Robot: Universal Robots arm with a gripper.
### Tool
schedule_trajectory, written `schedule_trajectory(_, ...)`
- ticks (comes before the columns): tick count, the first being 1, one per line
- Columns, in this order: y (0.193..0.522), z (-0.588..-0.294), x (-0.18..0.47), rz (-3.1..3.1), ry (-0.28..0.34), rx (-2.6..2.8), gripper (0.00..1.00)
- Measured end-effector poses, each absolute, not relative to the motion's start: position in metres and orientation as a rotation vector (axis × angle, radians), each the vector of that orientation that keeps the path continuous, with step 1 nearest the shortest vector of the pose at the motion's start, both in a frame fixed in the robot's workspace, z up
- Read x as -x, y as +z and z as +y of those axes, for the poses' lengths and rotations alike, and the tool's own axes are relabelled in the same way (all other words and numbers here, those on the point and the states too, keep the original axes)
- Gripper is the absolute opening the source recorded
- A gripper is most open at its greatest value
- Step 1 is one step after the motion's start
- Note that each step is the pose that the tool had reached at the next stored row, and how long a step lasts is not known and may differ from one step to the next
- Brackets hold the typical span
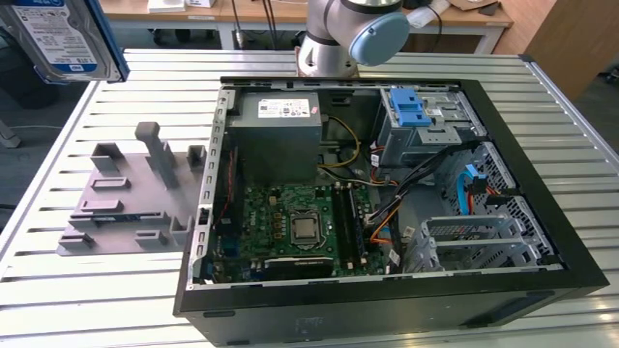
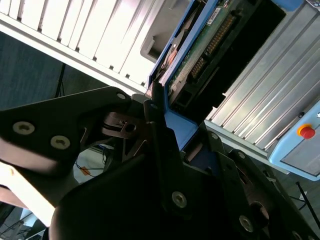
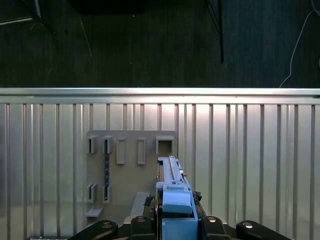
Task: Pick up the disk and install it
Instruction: 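Pick up the disk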
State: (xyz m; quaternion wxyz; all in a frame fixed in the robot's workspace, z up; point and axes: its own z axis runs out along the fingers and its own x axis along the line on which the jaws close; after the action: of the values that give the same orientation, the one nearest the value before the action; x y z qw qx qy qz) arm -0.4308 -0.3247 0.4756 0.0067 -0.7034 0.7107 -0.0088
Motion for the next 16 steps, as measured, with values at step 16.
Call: schedule_trajectory(16, 0.4757, -0.3254, 0.4283, 2.223, -0.028, 2.201, 0.36)
